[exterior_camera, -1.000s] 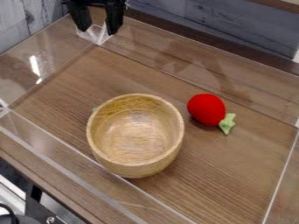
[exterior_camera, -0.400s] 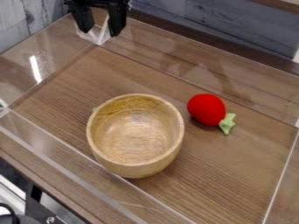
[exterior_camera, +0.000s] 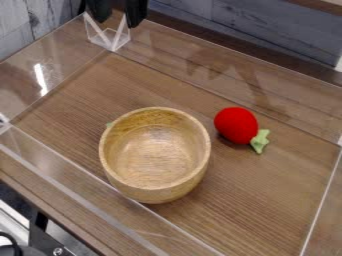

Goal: Move the red object to the right side of the table

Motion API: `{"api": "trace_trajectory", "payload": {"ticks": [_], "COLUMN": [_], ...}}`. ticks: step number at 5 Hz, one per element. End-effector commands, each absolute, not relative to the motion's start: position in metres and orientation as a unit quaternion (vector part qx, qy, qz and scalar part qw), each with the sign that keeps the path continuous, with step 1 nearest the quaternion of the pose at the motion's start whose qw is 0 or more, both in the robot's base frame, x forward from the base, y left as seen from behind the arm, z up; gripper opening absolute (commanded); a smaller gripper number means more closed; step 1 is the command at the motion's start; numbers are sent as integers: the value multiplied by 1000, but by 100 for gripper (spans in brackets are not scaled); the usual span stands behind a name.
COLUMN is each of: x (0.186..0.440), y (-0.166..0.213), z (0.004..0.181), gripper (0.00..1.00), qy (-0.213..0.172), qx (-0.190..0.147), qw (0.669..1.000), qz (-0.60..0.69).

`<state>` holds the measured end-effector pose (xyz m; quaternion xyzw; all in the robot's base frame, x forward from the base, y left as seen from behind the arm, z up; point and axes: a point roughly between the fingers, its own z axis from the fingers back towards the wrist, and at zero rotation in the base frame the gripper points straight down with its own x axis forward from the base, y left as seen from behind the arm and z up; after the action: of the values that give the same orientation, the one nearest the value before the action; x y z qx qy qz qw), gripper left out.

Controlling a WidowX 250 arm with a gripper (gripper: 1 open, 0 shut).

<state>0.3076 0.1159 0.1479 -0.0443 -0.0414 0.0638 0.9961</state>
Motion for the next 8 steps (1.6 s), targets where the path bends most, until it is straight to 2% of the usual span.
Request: {"api": "trace_trajectory", "payload": {"ticks": [1,2,3,5,6,7,8], "x": [308,305,305,310,310,322,331], "y": [86,37,-5,-77,-87,-81,-74], "z": [152,138,121,89,76,68,68], "gripper": [100,100,100,100,100,100,100], "qy": [-53,-39,-35,-32,-34,-36,-35], "qx": [-41,-49,-57,-79,-83,-82,-81], "qw": [995,993,977,916,859,834,824], "qz": [71,104,203,392,503,544,560]}}
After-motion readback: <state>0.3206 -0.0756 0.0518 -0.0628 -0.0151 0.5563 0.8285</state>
